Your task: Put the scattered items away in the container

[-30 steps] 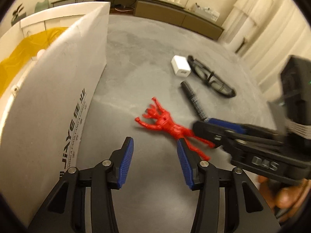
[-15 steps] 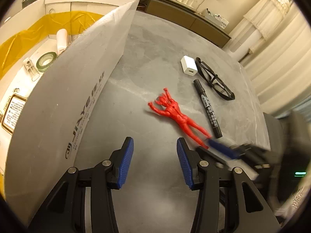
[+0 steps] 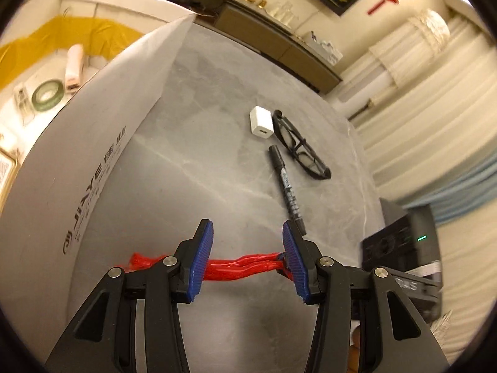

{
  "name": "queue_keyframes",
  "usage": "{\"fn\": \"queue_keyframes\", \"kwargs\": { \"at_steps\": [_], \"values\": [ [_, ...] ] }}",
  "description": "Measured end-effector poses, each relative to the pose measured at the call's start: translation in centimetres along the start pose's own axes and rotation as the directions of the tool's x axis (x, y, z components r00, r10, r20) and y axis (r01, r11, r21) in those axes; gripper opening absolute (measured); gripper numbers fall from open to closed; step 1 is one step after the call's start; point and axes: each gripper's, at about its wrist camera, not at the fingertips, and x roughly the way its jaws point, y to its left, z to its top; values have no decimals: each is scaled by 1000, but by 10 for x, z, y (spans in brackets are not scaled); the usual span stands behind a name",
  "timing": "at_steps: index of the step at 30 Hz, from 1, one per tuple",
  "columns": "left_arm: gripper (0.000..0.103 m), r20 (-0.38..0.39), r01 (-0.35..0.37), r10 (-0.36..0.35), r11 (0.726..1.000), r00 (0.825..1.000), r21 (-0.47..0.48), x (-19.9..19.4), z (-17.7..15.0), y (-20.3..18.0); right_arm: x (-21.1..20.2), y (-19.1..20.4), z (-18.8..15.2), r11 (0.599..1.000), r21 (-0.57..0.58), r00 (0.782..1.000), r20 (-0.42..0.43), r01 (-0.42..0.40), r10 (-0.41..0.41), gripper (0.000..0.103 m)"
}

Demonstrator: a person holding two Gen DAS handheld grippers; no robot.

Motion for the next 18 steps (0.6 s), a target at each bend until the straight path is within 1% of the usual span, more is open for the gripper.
{"fn": "queue_keyframes", "kwargs": {
  "at_steps": [2,4,7,9,12,14,15,16,17,18],
  "values": [
    [49,32,9,-8,1000,999,-8,-7,-1,1,-3,-18,3,995,96,999,28,-33,30,7],
    [49,55,31,-31,1000,998,1,-15,-3,1,-4,-25,4,988,144,997,53,-58,51,7],
    [49,39,85,-87,995,995,44,-20,-13,-4,-5,-35,5,972,213,992,93,-98,80,7],
    [49,14,91,-92,994,996,59,-17,-24,-4,-5,-33,6,963,243,989,115,-119,93,7],
    [49,-23,54,-52,995,998,83,-8,-36,-4,0,-44,5,943,304,987,123,-134,101,7],
    [49,-20,31,-29,995,999,91,2,-32,-6,-4,-48,3,933,336,988,122,-127,90,8],
    [49,-14,9,-8,994,1000,106,8,-26,-9,-6,-49,1,929,350,989,121,-122,85,8],
    [49,-12,-21,23,992,1000,123,16,-21,-12,-11,-47,-2,927,358,990,118,-115,78,12],
    [49,-17,-50,53,990,998,135,23,-17,-14,-14,-45,-5,927,361,991,113,-102,65,12],
    [49,-29,-78,83,986,996,146,32,-12,-16,-14,-43,-5,933,352,994,103,-70,36,14]
  ]
}}
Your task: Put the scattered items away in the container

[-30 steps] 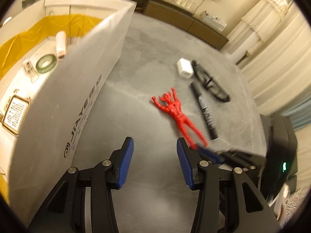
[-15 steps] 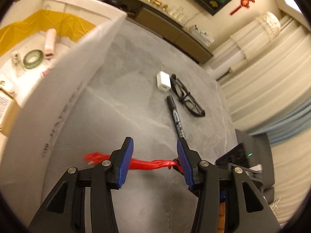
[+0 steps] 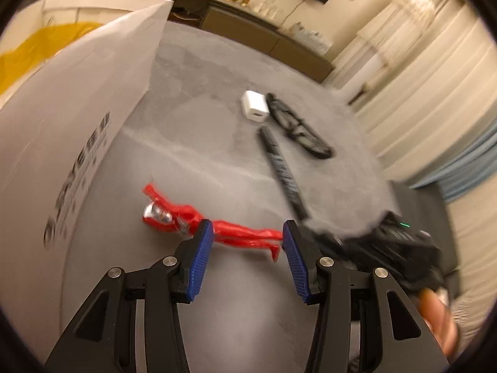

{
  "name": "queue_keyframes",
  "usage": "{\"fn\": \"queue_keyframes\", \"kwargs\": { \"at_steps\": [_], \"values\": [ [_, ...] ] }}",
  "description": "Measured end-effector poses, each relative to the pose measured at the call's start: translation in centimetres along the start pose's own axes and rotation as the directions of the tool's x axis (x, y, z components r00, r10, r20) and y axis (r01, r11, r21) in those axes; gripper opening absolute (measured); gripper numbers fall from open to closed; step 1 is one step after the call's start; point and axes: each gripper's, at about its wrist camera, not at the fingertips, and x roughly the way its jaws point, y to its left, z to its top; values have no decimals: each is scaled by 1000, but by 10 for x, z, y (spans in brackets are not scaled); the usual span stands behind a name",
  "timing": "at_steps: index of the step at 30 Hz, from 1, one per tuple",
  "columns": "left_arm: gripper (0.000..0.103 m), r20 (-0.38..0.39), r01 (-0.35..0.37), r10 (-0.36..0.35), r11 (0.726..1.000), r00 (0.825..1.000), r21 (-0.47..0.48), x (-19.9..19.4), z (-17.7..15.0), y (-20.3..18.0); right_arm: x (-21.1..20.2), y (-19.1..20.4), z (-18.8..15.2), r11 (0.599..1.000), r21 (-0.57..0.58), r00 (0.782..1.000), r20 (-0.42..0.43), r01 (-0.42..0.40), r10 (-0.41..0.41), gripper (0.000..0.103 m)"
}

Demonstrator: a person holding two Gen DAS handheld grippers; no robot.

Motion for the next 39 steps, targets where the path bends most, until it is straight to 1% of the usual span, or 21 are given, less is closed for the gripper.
{"fn": "queue_keyframes", "kwargs": {
  "at_steps": [2,4,6,8,10,13,15,17,18,20,21,23,26,29,30,31,32,33,35,38,39],
  "values": [
    [49,-50,-52,53,999,997,16,20,9,-3,-3,10,-3,996,-53,997,13,78,-77,32],
    [49,-93,-90,91,996,992,10,34,13,-1,-7,25,-3,979,-136,988,52,153,-147,37],
    [49,-89,-73,73,997,993,-4,34,17,1,-9,40,-4,951,-214,974,92,222,-207,37],
    [49,-67,-42,40,999,997,-17,25,19,2,-8,56,-4,918,-294,962,127,267,-240,37],
    [49,-50,-25,23,999,998,-29,19,19,4,-4,76,-6,866,-381,945,185,322,-270,37],
    [49,-34,8,-11,996,999,-88,19,25,16,4,101,-6,788,-481,921,255,385,-294,37],
    [49,-21,-16,14,992,1000,-123,21,33,25,9,102,-5,780,-492,921,248,387,-301,37],
    [50,17,-69,72,986,997,-151,22,43,34,6,86,-9,787,-487,925,215,379,-313,37],
    [50,35,-87,93,983,995,-160,23,47,36,4,89,-10,767,-502,916,232,400,-327,37],
    [51,34,-84,90,984,995,-159,25,49,32,0,94,-13,725,-529,897,266,441,-352,37],
    [51,27,-76,81,985,996,-153,24,48,29,-2,98,-14,695,-542,881,296,472,-368,39],
    [52,10,-70,72,989,997,-132,22,41,19,-7,110,-15,594,-560,816,407,578,-410,49],
    [52,-3,-186,187,976,982,-117,24,38,11,-5,110,-15,531,-570,779,439,627,-448,53],
    [52,-14,-251,251,961,968,-113,34,48,16,-4,109,-14,465,-577,738,472,672,-482,53],
    [52,-25,-266,265,959,964,-99,38,52,17,-4,109,-14,442,-578,724,483,686,-492,51],
    [54,-45,-272,269,960,962,-70,45,57,17,-4,109,-14,419,-579,710,494,699,-502,45],
    [54,-59,-272,269,962,961,-38,49,60,16,-3,109,-14,395,-580,695,505,712,-512,41],
    [54,-65,-264,263,965,963,-2,52,62,15,-3,109,-14,371,-580,680,516,725,-521,41],
    [50,-97,-250,269,952,958,175,61,61,-3,-3,109,-14,331,-579,653,536,746,-535,41],
    [49,-127,-141,192,934,973,328,61,51,-24,-11,111,-12,342,-561,647,541,753,-537,41],
    [49,-109,-145,191,930,975,338,56,48,-27,-13,112,-11,346,-557,646,542,755,-537,41]
  ]
}}
